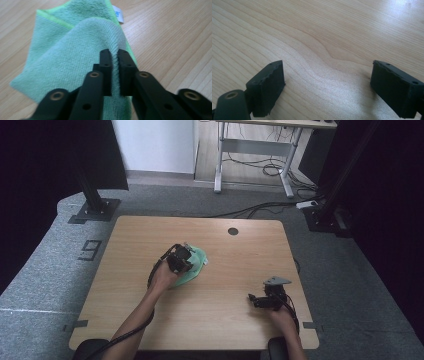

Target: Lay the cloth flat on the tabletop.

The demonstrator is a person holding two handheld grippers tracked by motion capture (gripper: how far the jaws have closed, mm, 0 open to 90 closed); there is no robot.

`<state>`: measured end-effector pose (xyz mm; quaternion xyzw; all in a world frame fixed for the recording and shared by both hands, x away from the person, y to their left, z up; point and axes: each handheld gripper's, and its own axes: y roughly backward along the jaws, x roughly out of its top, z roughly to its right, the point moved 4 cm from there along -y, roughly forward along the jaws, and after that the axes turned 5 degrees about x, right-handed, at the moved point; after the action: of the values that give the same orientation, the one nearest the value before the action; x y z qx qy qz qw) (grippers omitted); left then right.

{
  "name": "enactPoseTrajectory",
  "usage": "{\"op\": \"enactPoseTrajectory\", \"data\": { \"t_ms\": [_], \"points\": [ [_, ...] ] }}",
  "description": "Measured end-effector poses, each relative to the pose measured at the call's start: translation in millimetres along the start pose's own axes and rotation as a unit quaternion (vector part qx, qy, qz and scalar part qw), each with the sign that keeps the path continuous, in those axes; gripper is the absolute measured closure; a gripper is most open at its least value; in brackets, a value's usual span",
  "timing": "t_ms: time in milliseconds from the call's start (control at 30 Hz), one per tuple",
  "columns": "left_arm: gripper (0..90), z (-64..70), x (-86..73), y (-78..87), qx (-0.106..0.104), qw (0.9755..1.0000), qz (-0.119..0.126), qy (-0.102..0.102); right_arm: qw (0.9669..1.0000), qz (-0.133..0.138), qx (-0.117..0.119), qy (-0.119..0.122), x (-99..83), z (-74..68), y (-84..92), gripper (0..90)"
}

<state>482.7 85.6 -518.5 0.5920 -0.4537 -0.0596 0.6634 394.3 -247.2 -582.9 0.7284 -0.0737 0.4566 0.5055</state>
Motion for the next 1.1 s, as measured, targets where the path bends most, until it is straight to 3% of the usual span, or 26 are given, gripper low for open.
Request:
{"op": "enactPoseTrajectory", "data": {
  "t_ms": [167,200,233,333,400,433,533,600,733,867,1100],
  "points": [
    [85.6,-17.5,5.3,36.2,0.008,0.9982,0.055,0.023,1.0,0.0,0.0,0.001,0.0,0.1,-0.1,11.8],
    [85.5,-17.5,5.3,36.2,0.008,0.9982,0.055,0.023,1.0,0.0,0.0,0.001,0.0,0.1,-0.1,11.8],
    [85.4,-25.6,3.1,45.3,0.015,0.9972,0.066,0.032,1.0,0.0,0.0,0.002,0.0,0.2,-0.1,11.8],
    [85.2,-39.5,-6.5,51.0,0.027,0.9959,0.072,0.047,1.0,0.0,0.0,0.002,0.0,0.2,-0.1,11.8],
    [85.1,-44.3,-11.3,51.1,0.031,0.9956,0.07,0.054,1.0,0.0,0.0,0.001,0.0,0.0,0.0,11.8],
    [84.9,-52.7,-21.8,48.9,0.034,0.9949,0.066,0.068,1.0,0.0,0.0,0.0,0.0,-0.1,0.0,11.8],
    [84.6,-63.0,-38.0,42.6,0.04,0.9941,0.054,0.085,1.0,0.0,0.0,0.0,0.0,-0.1,0.0,11.8],
    [84.1,-65.2,-41.8,41.0,0.041,0.9941,0.05,0.087,1.0,0.0,0.0,0.0,0.0,-0.1,0.0,11.8],
    [81.4,-76.5,-64.0,31.9,0.052,0.9929,0.032,0.102,1.0,0.0,0.0,0.001,0.1,0.1,-0.1,11.8],
    [76.3,-82.0,-79.0,25.5,0.052,0.9917,0.022,0.116,1.0,0.0,0.0,0.0,0.0,-0.2,0.0,11.8],
    [59.4,-94.0,-97.7,20.7,0.063,0.9884,0.005,0.138,1.0,0.0,0.0,0.0,0.0,-0.2,0.0,11.9]
  ]
}}
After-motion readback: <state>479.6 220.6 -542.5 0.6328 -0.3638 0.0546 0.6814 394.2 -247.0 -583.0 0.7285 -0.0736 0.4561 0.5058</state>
